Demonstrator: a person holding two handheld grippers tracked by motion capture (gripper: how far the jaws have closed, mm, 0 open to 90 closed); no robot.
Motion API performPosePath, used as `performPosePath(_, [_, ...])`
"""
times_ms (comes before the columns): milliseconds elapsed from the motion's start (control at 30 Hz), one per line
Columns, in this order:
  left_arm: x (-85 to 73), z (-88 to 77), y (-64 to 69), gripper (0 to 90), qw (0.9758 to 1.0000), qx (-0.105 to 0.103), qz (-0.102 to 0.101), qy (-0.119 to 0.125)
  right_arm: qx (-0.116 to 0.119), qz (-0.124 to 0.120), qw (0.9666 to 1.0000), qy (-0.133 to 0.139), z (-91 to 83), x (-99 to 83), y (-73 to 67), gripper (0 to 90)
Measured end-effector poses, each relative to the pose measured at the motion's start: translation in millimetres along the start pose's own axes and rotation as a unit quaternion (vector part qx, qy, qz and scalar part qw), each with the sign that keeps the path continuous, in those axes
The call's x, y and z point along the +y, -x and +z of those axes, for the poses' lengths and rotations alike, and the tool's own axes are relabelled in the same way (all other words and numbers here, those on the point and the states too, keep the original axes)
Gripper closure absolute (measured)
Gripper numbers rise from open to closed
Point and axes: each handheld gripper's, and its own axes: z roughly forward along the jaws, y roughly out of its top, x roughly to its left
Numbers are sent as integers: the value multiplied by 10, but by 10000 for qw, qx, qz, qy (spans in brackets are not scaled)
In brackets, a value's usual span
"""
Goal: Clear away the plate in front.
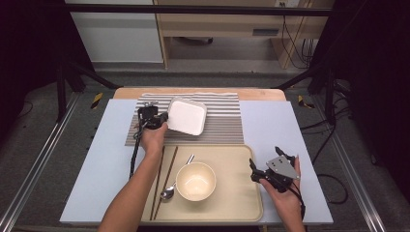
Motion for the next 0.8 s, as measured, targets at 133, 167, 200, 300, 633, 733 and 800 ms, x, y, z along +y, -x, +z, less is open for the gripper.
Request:
performPosePath(133, [106, -164, 104, 889, 9996, -157, 68, 221, -32, 395, 9991, 138, 20, 108, -21, 100])
performPosePath(167, [130, -208, 140, 888, 9994, -201, 47, 286, -66, 459, 9987, 189, 30, 170, -40, 124])
performPosePath(200, [151, -249, 177, 889, 9991, -248, 43, 345, -92, 478, 9985, 230, 43, 237, -64, 152])
performPosePath(300, [194, -362, 295, 888, 9981, -391, 65, 469, -85, 503, 9976, 467, 113, 450, -160, 230])
performPosePath(633, [169, -633, 622, 888, 9944, -784, 169, 681, 277, 929, 9926, 729, 569, 887, -485, 362])
performPosePath(733, [170, -686, 700, 888, 9937, -830, 249, 718, 301, 1286, 9886, 728, 682, 877, -514, 398])
performPosePath(800, [166, -701, 734, 888, 9932, -874, 262, 726, 351, 1516, 9849, 759, 713, 871, -522, 411])
